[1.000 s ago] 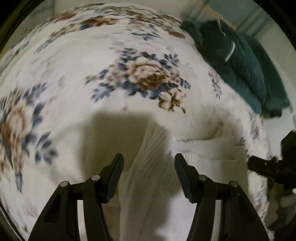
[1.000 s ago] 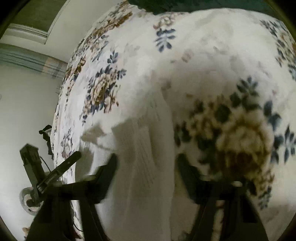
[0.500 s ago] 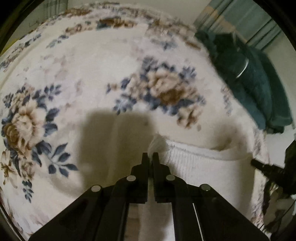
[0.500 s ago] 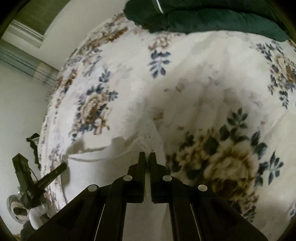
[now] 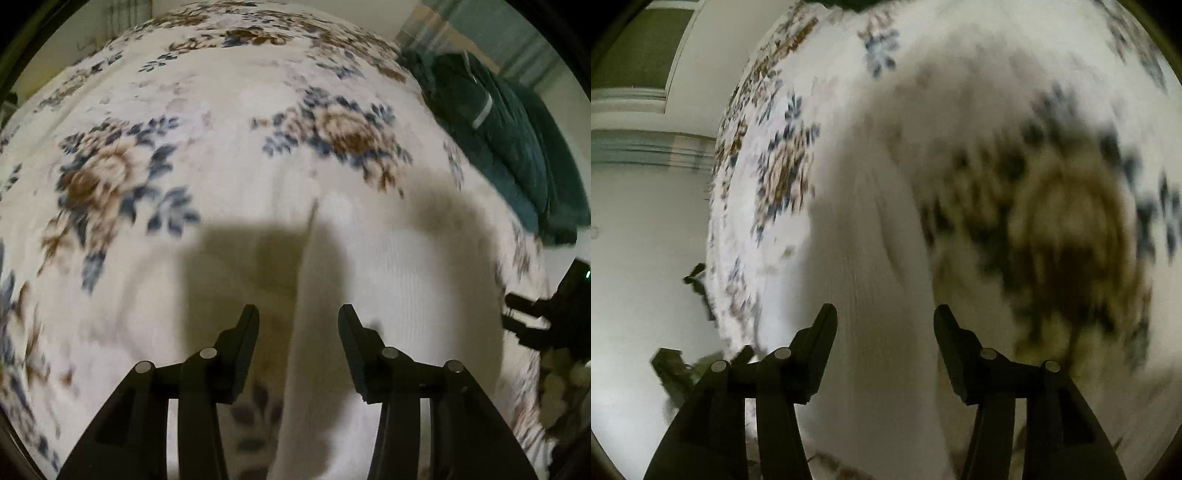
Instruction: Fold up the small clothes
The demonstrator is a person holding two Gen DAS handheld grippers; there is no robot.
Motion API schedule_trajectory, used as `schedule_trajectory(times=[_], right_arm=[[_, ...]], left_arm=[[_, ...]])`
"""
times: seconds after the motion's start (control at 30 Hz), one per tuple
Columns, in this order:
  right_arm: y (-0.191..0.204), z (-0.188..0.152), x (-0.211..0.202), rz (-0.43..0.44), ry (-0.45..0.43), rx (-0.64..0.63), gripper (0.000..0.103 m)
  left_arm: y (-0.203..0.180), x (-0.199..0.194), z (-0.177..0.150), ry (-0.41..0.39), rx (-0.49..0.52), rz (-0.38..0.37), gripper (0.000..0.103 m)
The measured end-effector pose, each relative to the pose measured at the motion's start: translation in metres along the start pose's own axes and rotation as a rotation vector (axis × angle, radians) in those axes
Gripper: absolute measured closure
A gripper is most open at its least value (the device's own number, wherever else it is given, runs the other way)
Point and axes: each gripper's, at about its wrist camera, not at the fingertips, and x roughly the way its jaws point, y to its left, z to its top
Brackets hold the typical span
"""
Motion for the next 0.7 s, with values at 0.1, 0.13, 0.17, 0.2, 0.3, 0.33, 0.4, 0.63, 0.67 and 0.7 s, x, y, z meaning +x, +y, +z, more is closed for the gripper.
schedule_trajectory(times=[0.1,0.13,0.17,0.2,0.3,0.33,0.4,0.63,0.67,0.7], right_arm=[[-0.009,-0.034,0.0,0.025,0.028,0.03,0.046],[-0.012,-0.043,0.002,0.027,0.041,0.048,0.046],[-0.015,-0.053,0.004,0.035,0.051,0.064,0.046],[-0.017,-0.06,0.007,0.044,0.06,0.075,0.046],[-0.02,-0.077,0.017,0.038,0.074,0.09,0.046],[-0.021,-0.08,0.02,0.036,0.076,0.096,0.046],[-0.022,-0.083,0.024,0.031,0.067,0.1,0.046],[-0.015,-0.085,0.023,-0.005,0.02,0.05,0.065],[-0.014,-0.085,0.021,-0.008,0.014,0.051,0.07],[-0.013,-0.083,0.019,-0.008,0.007,0.056,0.075]], left_arm=[[-0.004,0.008,-0.026,0.046,0.015,0.043,0.061],[-0.004,0.011,-0.03,0.055,0.008,0.044,0.061],[-0.004,0.014,-0.034,0.059,0.001,0.036,0.061],[-0.004,0.015,-0.036,0.059,0.0,0.039,0.061],[-0.003,0.017,-0.038,0.055,-0.018,0.03,0.061],[-0.003,0.017,-0.038,0.056,-0.018,0.029,0.061],[-0.003,0.02,-0.038,0.061,-0.013,0.025,0.061],[0.0,0.015,-0.041,0.038,-0.012,-0.053,0.074],[0.0,0.014,-0.041,0.036,-0.009,-0.067,0.092],[-0.001,0.012,-0.041,0.028,-0.008,-0.069,0.093]])
